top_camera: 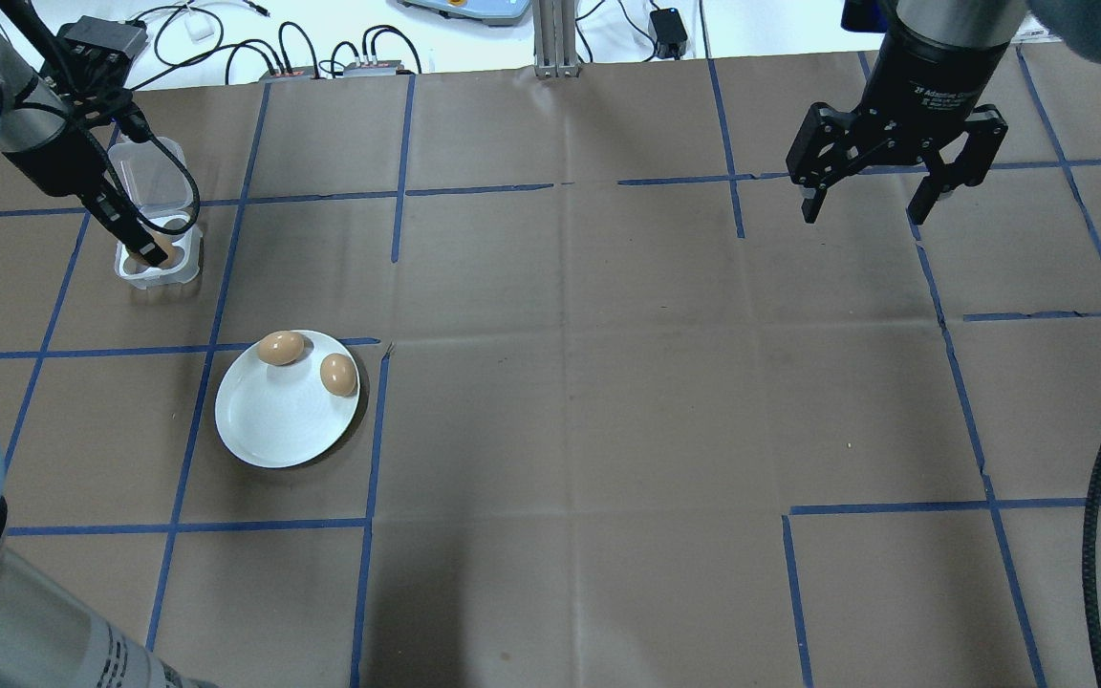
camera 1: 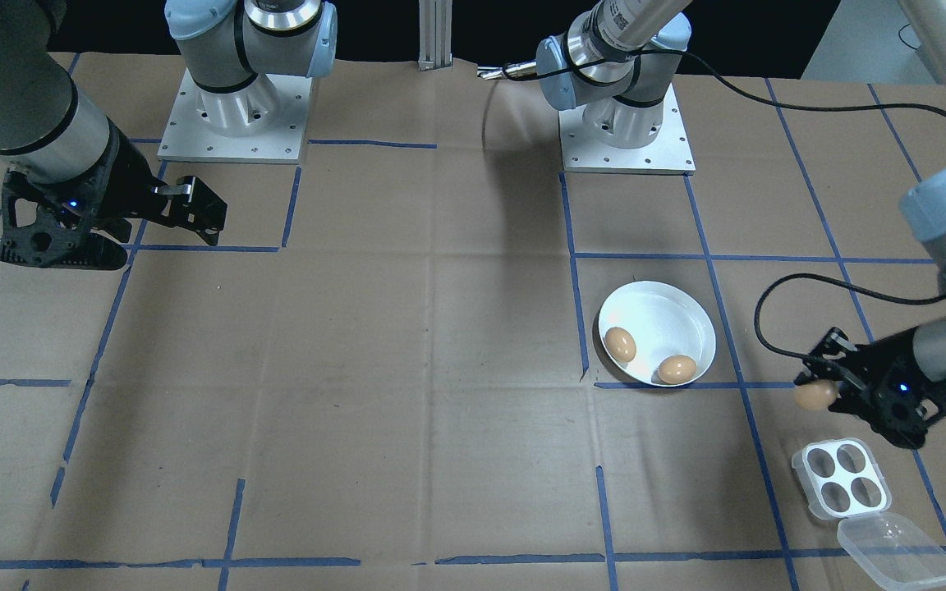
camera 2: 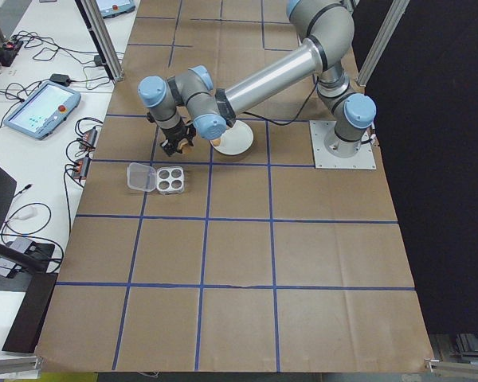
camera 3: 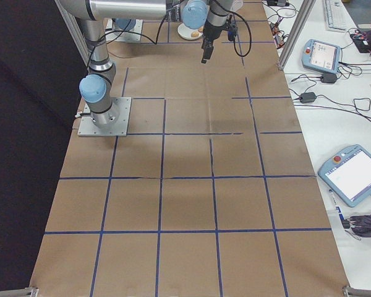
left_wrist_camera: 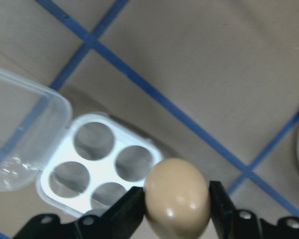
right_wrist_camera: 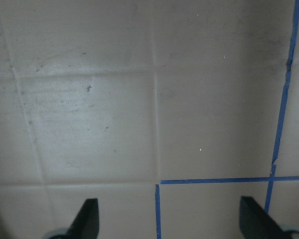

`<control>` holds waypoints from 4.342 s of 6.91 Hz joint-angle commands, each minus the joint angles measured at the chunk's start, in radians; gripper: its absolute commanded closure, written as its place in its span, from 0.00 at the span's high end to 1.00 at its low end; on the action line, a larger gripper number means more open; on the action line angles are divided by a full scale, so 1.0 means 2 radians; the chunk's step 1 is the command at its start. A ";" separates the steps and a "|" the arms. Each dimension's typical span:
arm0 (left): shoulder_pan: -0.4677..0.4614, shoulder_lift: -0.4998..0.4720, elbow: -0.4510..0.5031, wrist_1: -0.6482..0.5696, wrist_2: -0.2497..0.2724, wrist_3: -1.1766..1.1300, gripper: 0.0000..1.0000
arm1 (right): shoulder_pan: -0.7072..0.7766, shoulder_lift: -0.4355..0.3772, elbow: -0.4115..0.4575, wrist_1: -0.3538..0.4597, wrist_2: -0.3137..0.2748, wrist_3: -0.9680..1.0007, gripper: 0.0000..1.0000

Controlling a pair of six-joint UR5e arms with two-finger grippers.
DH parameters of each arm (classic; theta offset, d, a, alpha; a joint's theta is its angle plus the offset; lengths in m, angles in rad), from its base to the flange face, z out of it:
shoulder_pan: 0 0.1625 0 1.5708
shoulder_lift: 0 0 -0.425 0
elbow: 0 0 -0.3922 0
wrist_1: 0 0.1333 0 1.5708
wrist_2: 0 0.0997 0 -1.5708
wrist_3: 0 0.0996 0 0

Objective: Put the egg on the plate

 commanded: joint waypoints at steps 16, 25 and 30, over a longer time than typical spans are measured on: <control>-0.171 0.196 -0.084 -0.052 0.004 -0.479 0.99 | 0.000 0.001 0.000 0.000 0.000 0.000 1.00; -0.194 0.227 -0.052 -0.083 0.002 -0.607 1.00 | 0.000 0.001 0.000 0.000 -0.001 0.000 1.00; -0.193 0.226 -0.052 -0.083 0.003 -0.605 1.00 | 0.000 0.000 0.000 0.000 0.000 0.000 1.00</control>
